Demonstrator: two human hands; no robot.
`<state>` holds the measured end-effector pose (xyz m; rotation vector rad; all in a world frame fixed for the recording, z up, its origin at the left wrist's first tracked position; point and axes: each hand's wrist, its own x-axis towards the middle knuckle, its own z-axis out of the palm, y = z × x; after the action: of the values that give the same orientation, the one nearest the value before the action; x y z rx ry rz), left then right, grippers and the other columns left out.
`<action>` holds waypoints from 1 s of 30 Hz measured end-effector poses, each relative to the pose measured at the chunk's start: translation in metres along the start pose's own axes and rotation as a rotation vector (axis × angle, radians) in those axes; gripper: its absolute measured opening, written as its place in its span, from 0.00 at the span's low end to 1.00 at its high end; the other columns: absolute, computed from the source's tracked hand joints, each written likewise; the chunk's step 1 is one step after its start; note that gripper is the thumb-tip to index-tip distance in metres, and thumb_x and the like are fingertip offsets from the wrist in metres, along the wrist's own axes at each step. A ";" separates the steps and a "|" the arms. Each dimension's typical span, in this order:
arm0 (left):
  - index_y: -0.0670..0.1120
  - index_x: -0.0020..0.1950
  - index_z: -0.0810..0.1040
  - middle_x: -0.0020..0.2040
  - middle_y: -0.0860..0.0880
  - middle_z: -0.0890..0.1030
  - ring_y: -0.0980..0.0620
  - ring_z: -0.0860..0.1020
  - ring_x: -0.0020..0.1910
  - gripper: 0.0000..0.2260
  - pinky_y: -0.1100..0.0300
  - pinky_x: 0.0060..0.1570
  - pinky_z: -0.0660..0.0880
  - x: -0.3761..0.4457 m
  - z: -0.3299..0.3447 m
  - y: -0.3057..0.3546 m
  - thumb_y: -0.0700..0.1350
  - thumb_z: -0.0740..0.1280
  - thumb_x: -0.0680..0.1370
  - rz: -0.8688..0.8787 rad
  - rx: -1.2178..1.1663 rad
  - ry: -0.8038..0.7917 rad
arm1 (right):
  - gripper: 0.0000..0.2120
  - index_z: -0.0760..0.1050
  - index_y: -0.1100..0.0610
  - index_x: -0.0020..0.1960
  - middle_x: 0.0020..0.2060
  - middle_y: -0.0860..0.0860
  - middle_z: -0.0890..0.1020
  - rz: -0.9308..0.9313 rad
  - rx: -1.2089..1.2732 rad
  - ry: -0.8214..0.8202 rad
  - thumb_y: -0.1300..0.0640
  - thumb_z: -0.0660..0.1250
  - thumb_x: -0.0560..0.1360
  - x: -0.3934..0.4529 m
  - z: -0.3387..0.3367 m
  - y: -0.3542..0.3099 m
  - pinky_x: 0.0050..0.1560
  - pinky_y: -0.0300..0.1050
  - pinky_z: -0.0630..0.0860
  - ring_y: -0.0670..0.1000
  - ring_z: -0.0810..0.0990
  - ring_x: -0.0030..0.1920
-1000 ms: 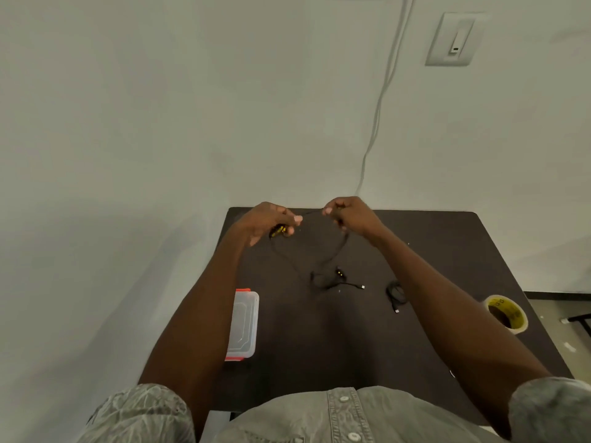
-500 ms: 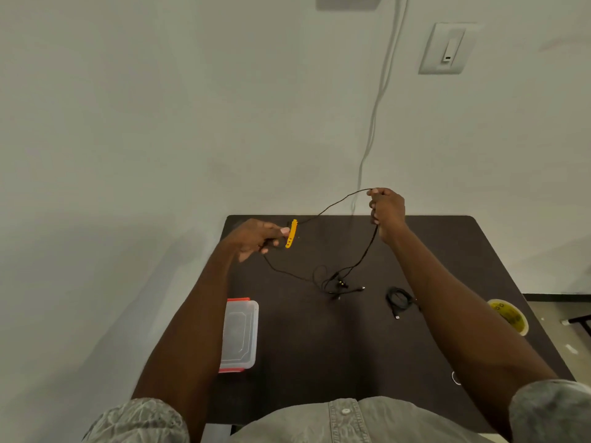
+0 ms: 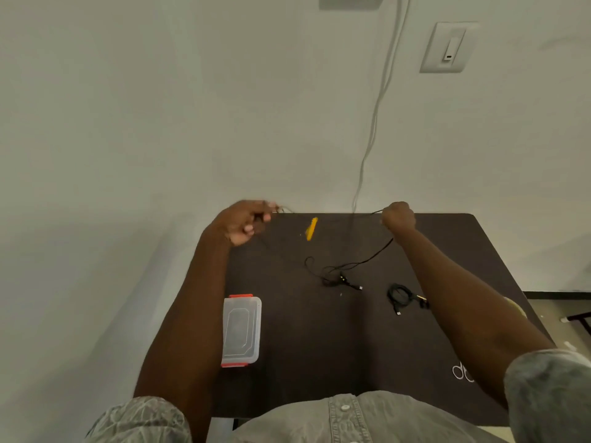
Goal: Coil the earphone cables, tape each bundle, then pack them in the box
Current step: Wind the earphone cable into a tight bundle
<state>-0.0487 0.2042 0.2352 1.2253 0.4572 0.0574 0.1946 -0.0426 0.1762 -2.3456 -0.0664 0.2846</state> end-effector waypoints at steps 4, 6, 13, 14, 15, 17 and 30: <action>0.42 0.44 0.76 0.27 0.54 0.73 0.58 0.62 0.14 0.06 0.66 0.15 0.56 -0.007 0.008 0.027 0.41 0.60 0.77 0.385 -0.589 -0.068 | 0.08 0.74 0.65 0.43 0.43 0.62 0.79 -0.084 -0.153 -0.027 0.64 0.58 0.76 -0.005 0.009 0.022 0.40 0.45 0.69 0.60 0.77 0.44; 0.43 0.43 0.78 0.30 0.54 0.75 0.58 0.63 0.15 0.08 0.66 0.15 0.57 -0.007 0.006 0.035 0.41 0.60 0.79 0.416 -0.590 -0.020 | 0.11 0.77 0.65 0.47 0.49 0.62 0.81 -0.073 -0.184 -0.073 0.59 0.59 0.78 -0.003 0.010 0.036 0.43 0.44 0.69 0.61 0.79 0.48; 0.35 0.55 0.76 0.45 0.42 0.83 0.58 0.65 0.20 0.08 0.67 0.15 0.56 0.000 0.034 0.028 0.36 0.62 0.77 -0.043 0.356 0.017 | 0.27 0.66 0.59 0.72 0.69 0.58 0.71 -0.309 -0.391 -0.324 0.59 0.66 0.74 -0.042 0.008 -0.014 0.65 0.48 0.69 0.59 0.70 0.68; 0.35 0.52 0.75 0.44 0.42 0.82 0.58 0.65 0.20 0.06 0.66 0.15 0.56 0.002 0.043 0.024 0.36 0.63 0.77 -0.064 0.414 -0.004 | 0.32 0.63 0.57 0.74 0.71 0.54 0.69 -0.379 -0.208 -0.476 0.61 0.70 0.73 -0.055 0.007 -0.032 0.65 0.44 0.67 0.55 0.68 0.71; 0.36 0.50 0.75 0.43 0.43 0.83 0.58 0.65 0.20 0.04 0.67 0.15 0.56 0.005 0.052 0.021 0.36 0.63 0.77 -0.069 0.433 -0.036 | 0.35 0.62 0.56 0.75 0.71 0.51 0.69 -0.440 -0.057 -0.646 0.62 0.72 0.72 -0.070 0.006 -0.049 0.63 0.39 0.67 0.50 0.67 0.71; 0.37 0.47 0.76 0.40 0.44 0.84 0.58 0.66 0.20 0.04 0.67 0.15 0.56 0.009 0.062 0.015 0.38 0.64 0.78 -0.064 0.430 -0.085 | 0.24 0.70 0.59 0.70 0.63 0.52 0.78 -0.537 0.087 -0.895 0.65 0.69 0.75 -0.090 0.004 -0.071 0.58 0.34 0.71 0.47 0.77 0.62; 0.41 0.46 0.81 0.28 0.47 0.70 0.56 0.64 0.21 0.12 0.66 0.22 0.63 -0.028 -0.004 0.022 0.50 0.66 0.76 0.000 0.284 -0.231 | 0.11 0.75 0.64 0.51 0.52 0.62 0.80 -0.240 -0.146 0.069 0.61 0.55 0.78 0.010 -0.009 -0.045 0.46 0.47 0.68 0.65 0.77 0.53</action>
<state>-0.0714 0.2077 0.2624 1.4904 0.2693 -0.1529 0.2081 -0.0156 0.2125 -2.4598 -0.3431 0.0830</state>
